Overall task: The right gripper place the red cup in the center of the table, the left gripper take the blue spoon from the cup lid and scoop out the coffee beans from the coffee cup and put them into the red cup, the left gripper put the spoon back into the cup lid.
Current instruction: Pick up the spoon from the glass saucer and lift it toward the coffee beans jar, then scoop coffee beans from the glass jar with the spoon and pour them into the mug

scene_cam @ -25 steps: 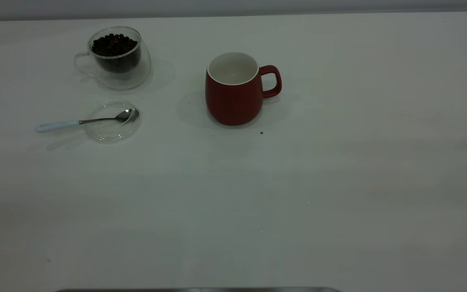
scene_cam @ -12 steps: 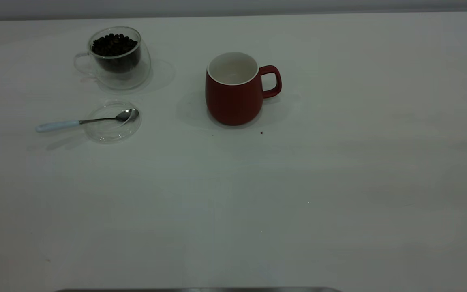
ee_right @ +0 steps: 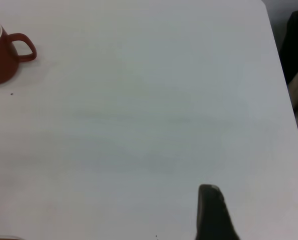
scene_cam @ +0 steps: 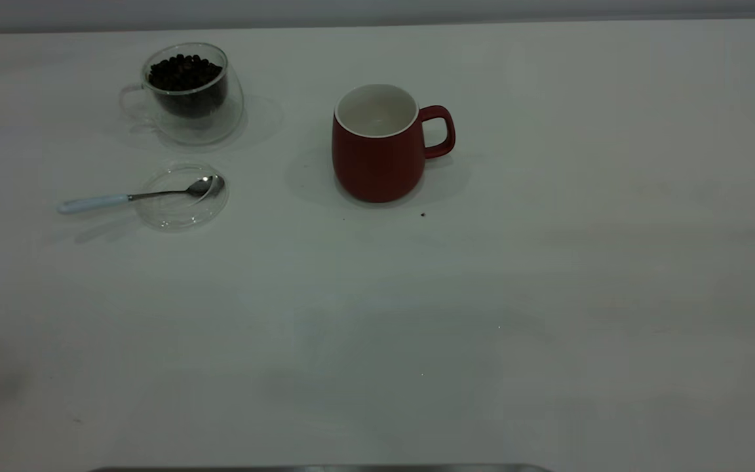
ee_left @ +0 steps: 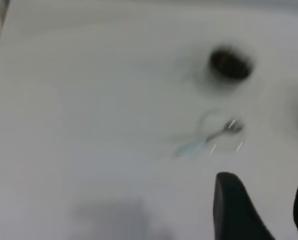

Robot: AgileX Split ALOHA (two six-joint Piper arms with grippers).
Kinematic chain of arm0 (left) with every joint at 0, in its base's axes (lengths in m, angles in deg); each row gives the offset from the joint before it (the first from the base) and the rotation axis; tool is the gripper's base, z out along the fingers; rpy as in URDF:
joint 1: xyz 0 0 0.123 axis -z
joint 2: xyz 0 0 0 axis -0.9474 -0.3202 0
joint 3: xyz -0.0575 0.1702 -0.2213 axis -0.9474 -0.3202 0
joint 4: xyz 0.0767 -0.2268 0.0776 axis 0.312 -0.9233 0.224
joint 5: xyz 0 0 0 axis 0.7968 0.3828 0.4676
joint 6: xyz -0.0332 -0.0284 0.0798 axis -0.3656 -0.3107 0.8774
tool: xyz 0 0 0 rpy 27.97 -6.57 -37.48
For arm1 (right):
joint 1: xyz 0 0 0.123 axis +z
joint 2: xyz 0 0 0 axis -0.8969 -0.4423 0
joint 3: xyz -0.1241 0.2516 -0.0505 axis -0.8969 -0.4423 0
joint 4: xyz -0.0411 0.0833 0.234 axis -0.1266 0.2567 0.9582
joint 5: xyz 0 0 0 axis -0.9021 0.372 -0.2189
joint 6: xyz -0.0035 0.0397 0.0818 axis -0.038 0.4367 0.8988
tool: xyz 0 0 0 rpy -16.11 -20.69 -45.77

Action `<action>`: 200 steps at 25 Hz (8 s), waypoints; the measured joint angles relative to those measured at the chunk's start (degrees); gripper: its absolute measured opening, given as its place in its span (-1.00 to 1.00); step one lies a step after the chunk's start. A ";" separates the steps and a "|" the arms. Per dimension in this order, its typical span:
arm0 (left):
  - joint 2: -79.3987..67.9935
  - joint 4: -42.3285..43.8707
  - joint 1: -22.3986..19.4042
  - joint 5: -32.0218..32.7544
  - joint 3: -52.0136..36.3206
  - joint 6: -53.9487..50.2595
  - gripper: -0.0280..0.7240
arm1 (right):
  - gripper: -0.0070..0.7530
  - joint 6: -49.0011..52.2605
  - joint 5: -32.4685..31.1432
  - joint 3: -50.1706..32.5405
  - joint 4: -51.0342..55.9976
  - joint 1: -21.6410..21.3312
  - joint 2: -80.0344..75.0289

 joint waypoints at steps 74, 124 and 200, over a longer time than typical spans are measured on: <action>-81.79 -43.89 -18.33 1.28 22.39 53.36 0.62 | 0.28 0.00 0.00 0.00 0.00 0.00 0.00; -85.99 -52.24 -16.67 2.46 22.57 57.71 0.62 | 0.28 0.00 0.00 0.00 0.00 0.00 0.00; -82.03 -56.04 -17.12 18.85 37.33 52.02 -0.59 | 0.28 0.00 0.00 0.00 0.00 0.00 0.00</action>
